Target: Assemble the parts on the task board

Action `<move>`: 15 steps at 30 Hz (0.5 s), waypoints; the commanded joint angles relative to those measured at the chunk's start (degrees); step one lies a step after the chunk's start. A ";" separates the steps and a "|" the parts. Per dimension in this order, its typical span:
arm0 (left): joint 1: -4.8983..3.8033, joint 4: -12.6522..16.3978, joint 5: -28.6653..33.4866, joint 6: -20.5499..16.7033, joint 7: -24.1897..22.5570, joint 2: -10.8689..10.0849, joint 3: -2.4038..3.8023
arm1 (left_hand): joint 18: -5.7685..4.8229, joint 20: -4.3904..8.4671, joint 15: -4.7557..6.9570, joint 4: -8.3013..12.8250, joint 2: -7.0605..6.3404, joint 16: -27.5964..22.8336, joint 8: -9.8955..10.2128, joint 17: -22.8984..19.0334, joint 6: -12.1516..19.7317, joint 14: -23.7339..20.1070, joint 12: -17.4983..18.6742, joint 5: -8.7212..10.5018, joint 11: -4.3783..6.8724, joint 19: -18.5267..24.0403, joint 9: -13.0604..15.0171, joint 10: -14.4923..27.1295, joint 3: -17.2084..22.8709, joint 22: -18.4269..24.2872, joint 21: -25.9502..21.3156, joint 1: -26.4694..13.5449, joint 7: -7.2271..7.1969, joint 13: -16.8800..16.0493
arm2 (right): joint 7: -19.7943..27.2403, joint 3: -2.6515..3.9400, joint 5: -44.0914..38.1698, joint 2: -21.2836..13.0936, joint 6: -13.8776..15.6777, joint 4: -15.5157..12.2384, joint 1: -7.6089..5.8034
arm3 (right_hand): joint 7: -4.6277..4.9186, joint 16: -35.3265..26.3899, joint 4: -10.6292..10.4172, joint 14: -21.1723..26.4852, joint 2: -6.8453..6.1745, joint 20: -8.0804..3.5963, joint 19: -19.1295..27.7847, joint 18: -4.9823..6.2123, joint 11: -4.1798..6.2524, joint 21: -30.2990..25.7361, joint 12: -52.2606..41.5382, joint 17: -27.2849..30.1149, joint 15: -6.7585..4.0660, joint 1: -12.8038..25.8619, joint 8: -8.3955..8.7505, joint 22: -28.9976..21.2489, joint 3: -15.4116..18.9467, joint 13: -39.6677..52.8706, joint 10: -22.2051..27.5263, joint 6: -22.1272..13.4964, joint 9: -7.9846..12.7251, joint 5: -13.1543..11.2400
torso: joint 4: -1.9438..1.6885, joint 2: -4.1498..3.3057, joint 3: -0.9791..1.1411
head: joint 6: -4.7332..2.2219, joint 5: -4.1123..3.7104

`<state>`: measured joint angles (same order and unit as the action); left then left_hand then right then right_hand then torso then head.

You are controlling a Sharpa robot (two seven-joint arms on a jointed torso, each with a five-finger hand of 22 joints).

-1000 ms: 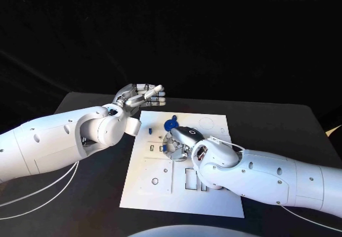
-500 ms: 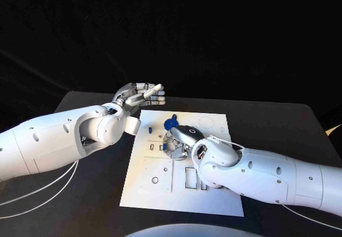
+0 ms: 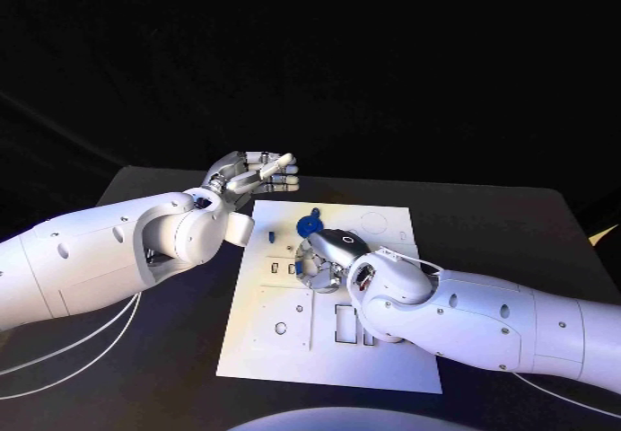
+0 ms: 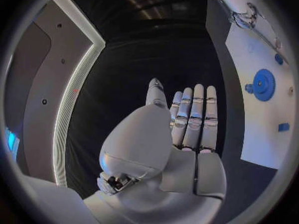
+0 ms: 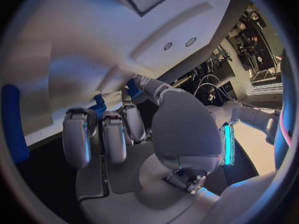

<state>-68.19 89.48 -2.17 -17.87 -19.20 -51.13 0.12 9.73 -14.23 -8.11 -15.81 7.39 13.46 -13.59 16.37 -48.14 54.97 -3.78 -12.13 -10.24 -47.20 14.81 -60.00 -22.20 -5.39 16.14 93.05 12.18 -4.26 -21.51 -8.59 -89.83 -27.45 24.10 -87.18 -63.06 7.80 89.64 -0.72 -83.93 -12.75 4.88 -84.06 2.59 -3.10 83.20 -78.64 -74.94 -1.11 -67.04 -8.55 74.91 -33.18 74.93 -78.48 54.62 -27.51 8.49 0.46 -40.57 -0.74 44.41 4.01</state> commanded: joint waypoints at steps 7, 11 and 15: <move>-0.02 0.04 0.14 1.09 -0.16 0.08 0.03 | 0.65 -0.21 -0.07 -0.13 0.63 -0.27 0.12 0.07 0.43 -0.32 0.08 0.34 0.11 -0.07 0.07 0.43 -0.31 0.10 -0.37 -0.11 0.19 0.03 | 0.31 -0.04 -0.91 0.09 0.61 -0.12 0.07 | 0.35 0.36 -0.50 -6.07 -1.06 0.90 -0.84 -0.52 -0.45 -0.51 0.62 -15.06 0.76 0.39 1.20 10.30 1.91 -0.08 0.77 -1.59 0.92 -2.45 | 0.00 -0.01 0.02 | 0.06 -0.02; -0.02 0.02 0.14 1.10 -0.14 0.08 0.03 | 0.65 -0.21 -0.07 -0.13 0.63 -0.27 0.12 0.07 0.43 -0.32 0.08 0.34 0.11 -0.07 0.07 0.43 -0.31 0.10 -0.37 -0.11 0.19 0.03 | 0.64 -0.04 -0.91 0.02 1.48 -0.32 0.07 | 0.70 0.36 -1.50 -6.07 -1.14 1.19 -0.75 -0.48 -0.79 -0.75 0.94 -15.06 1.06 0.48 2.13 10.24 4.71 -0.49 1.25 -3.14 1.84 -4.99 | 0.02 0.00 0.04 | 0.03 -0.03; -0.02 -0.11 -0.34 1.05 0.34 0.09 0.02 | 0.65 -0.22 -0.09 -0.16 0.67 -0.33 0.13 0.14 0.49 -0.40 0.10 0.36 0.12 -0.04 0.14 0.51 -0.46 0.13 -0.41 -0.14 0.22 0.04 | 0.92 -0.04 -1.18 -0.62 2.83 -1.20 0.09 | 1.17 0.36 -4.68 -6.07 0.42 1.64 -0.55 -0.36 -1.26 -1.32 1.69 -15.06 1.49 -2.78 2.81 10.10 13.79 -1.53 2.32 -4.54 3.52 -5.36 | -0.02 0.03 0.06 | -0.07 -0.06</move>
<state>-68.19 89.33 -2.19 -17.80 -18.99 -51.12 0.12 9.73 -14.23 -8.11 -15.97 7.56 13.46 -13.59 16.45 -48.10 54.97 -3.78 -12.13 -10.04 -47.20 14.91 -59.79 -22.36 -5.34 15.91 92.88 12.21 -4.26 -21.27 -8.62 -89.96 -27.93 25.31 -88.09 -63.03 9.09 89.64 -4.93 -84.00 -12.56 6.06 -84.11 2.59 -4.42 82.12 -77.18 -74.93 0.02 -69.20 -5.89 74.95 -20.56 73.55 -76.53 50.47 -24.21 3.42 0.47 -40.57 -0.70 44.41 3.98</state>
